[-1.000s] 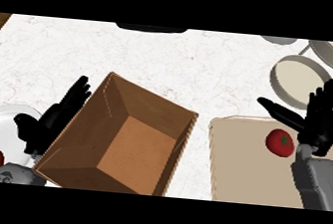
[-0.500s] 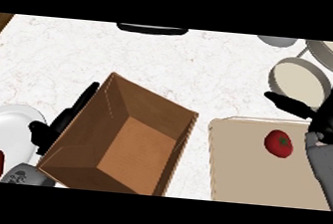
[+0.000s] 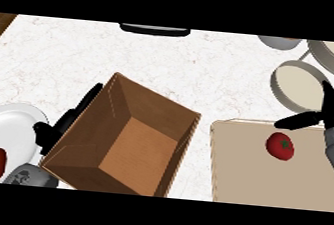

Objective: Pick the tomato from the tray and place it in the tiered basket

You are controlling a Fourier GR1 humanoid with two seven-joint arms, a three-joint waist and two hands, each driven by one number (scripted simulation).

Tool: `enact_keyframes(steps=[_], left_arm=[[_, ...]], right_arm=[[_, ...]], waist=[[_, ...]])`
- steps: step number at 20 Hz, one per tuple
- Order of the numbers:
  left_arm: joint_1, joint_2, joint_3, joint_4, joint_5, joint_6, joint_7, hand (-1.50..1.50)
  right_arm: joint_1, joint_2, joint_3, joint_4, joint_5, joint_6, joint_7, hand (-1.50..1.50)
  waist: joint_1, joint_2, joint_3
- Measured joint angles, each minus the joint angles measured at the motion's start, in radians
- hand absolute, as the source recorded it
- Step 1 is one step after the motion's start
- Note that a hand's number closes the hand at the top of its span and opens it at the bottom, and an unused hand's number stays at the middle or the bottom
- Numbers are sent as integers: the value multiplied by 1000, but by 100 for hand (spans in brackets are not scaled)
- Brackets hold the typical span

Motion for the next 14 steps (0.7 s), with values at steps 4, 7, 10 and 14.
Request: enact_keyframes(steps=[4, 7, 10, 14], left_arm=[[2, -2, 2, 21, -4, -8, -14, 0], [0, -8, 8, 33, -5, -13, -26, 0], [-10, -20, 10, 42, -8, -11, -26, 0], [-4, -17, 15, 35, -9, -17, -24, 0]], right_arm=[[-98, -33, 38, -103, -46, 174, 187, -150], [-140, -35, 53, -164, -75, 230, 270, -150], [-170, -34, 64, -187, -82, 252, 312, -150], [-177, -43, 86, -185, -37, 257, 335, -150]], waist=[[-3, 0, 4], [-5, 2, 7], [-5, 4, 9], [-7, 4, 10]])
